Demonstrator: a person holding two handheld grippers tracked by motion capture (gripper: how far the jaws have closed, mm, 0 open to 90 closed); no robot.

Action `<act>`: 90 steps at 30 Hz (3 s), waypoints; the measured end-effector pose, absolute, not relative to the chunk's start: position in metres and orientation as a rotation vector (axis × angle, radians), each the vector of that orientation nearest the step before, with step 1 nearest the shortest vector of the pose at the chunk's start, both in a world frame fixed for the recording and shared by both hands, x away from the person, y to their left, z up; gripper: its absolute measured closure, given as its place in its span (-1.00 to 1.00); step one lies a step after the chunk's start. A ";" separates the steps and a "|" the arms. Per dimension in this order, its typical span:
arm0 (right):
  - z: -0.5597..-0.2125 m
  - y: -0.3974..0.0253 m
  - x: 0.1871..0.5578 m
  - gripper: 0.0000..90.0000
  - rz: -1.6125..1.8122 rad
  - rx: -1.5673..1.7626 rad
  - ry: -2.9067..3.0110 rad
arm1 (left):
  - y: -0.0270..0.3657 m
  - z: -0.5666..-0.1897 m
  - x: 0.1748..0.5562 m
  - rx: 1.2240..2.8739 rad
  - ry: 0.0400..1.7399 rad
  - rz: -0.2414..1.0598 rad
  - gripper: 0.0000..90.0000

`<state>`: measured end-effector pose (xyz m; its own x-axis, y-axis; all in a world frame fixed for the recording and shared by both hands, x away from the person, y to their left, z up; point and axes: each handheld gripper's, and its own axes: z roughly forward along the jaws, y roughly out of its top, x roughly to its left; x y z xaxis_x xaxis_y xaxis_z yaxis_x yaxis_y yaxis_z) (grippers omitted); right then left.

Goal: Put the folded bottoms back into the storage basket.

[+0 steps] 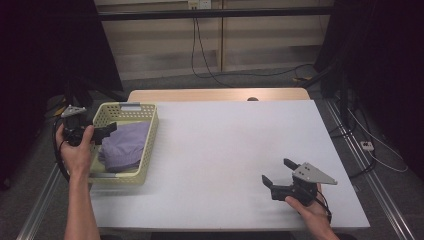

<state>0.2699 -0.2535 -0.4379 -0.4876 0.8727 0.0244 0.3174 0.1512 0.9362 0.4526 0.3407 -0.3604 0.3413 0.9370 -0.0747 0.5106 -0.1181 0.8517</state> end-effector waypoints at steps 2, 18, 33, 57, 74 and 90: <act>-0.438 -0.254 0.270 -0.86 1.331 1.134 1.891 | 0.342 -0.360 0.452 1.730 1.286 0.674 -0.89; -0.438 -0.257 0.270 -0.86 1.334 1.151 1.873 | 0.338 -0.353 0.450 1.790 1.206 0.692 -0.89; -0.439 -0.253 0.271 -0.86 1.318 1.151 1.881 | 0.336 -0.352 0.425 1.858 1.181 0.745 -0.85; -0.438 -0.254 0.270 -0.85 1.317 1.148 1.874 | 0.320 -0.354 0.378 1.818 1.157 0.728 -0.85; -0.438 -0.253 0.270 -0.85 1.314 1.145 1.878 | 0.290 -0.359 0.347 1.844 1.083 0.778 -0.85; -0.438 -0.253 0.270 -0.85 1.315 1.150 1.876 | 0.293 -0.363 0.321 1.838 1.094 0.776 -0.86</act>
<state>0.2697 -0.2532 -0.4380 -0.4680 0.8834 0.0227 0.3228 0.1470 0.9350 0.3206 0.2934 -0.3632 0.4271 0.8999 0.0879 0.3802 -0.2670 0.8855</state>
